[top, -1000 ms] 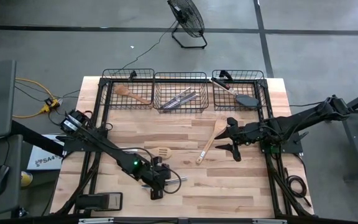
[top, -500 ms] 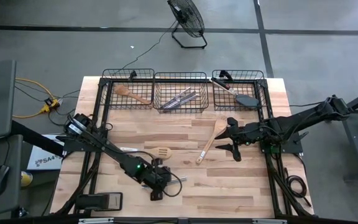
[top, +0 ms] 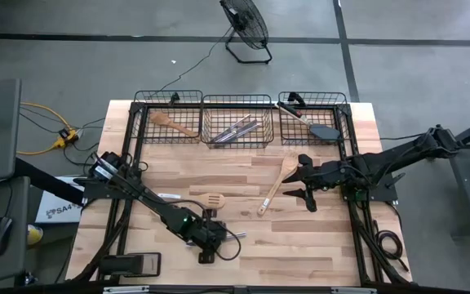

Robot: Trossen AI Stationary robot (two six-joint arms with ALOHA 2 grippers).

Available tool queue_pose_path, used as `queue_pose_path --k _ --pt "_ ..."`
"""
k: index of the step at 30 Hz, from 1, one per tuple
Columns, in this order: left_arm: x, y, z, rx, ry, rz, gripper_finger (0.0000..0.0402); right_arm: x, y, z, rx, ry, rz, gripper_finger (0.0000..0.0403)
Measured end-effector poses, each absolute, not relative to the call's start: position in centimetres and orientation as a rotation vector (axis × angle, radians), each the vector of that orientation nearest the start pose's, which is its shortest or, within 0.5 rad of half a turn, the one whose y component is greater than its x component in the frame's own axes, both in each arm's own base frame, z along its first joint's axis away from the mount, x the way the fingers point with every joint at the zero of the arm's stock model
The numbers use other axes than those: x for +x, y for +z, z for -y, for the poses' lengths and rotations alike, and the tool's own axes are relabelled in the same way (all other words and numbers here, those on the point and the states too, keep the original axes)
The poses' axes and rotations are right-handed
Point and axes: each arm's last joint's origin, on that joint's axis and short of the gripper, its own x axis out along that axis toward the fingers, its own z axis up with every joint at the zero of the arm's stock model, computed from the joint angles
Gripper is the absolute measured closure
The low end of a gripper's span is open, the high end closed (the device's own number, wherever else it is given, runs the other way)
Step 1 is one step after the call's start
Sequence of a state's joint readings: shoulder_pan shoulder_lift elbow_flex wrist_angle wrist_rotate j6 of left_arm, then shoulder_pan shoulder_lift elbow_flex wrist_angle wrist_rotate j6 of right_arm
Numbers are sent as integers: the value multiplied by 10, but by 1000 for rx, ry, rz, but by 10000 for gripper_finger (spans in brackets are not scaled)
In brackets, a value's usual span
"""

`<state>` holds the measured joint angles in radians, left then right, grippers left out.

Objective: Pick & Place Kitchen Items
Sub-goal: Put the silver table knife into the middle mesh basket

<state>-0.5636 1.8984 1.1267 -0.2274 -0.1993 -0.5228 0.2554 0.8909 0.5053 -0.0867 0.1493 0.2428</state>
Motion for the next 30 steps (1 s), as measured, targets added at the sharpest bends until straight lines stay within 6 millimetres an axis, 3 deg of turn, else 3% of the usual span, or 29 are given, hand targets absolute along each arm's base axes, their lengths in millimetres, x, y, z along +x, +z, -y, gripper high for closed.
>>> queue_pose_path --k 11,18,30 --pt "322 121 197 60 -101 -1021 243 183 226 -43 159 39 -498 227" --pt "321 118 195 27 -71 -1042 249 183 226 -44 163 55 -508 227" --pt "317 115 193 -77 -11 -1109 360 183 226 -44 165 60 -509 227"
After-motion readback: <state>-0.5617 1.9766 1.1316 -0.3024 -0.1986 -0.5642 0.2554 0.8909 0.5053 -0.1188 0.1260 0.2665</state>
